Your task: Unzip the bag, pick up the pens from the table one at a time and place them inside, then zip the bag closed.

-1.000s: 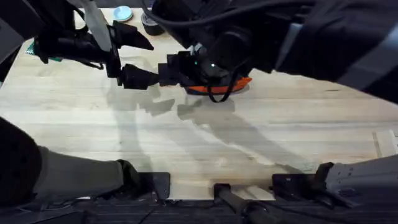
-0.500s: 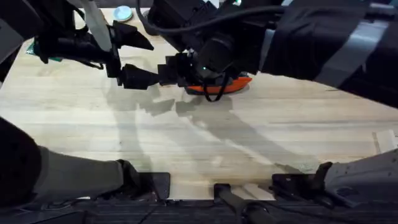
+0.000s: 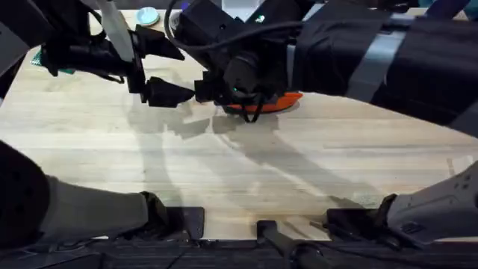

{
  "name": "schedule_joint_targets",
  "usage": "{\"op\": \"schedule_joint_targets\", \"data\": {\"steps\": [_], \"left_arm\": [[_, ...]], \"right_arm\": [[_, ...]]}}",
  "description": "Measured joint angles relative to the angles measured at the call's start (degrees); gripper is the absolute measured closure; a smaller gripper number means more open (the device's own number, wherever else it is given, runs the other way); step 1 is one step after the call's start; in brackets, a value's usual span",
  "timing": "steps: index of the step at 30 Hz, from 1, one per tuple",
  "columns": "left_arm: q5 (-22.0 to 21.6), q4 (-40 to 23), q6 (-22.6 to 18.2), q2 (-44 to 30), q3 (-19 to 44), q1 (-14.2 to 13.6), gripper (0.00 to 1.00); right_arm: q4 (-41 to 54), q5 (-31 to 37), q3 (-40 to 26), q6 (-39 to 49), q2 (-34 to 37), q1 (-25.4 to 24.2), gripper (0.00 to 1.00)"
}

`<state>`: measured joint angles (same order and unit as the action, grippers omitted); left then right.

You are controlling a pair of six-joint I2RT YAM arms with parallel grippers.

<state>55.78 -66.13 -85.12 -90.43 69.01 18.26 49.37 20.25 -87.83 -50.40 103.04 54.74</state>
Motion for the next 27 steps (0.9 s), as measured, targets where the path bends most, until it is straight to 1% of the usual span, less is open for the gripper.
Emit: {"op": "schedule_joint_targets", "data": {"steps": [4,11,15,20,27], "left_arm": [[0.0,0.0,0.0,0.0,0.0,0.0,0.006],[0.0,0.0,0.0,0.0,0.0,0.0,0.006],[0.0,0.0,0.0,0.0,0.0,0.0,0.006],[0.0,0.0,0.0,0.0,0.0,0.0,0.006],[0.0,0.0,0.0,0.0,0.0,0.0,0.006]], "right_arm": [[-0.1,0.8,0.0,-0.7,0.7,0.0,0.046],[-1.2,1.2,0.0,-2.1,4.0,0.0,0.055],[-3.4,1.2,0.0,-2.3,4.2,0.0,0.097],[-3.5,1.2,0.0,-2.3,4.2,-0.5,0.099],[-4.9,1.2,0.0,-2.3,4.4,-2.4,0.103]]}}
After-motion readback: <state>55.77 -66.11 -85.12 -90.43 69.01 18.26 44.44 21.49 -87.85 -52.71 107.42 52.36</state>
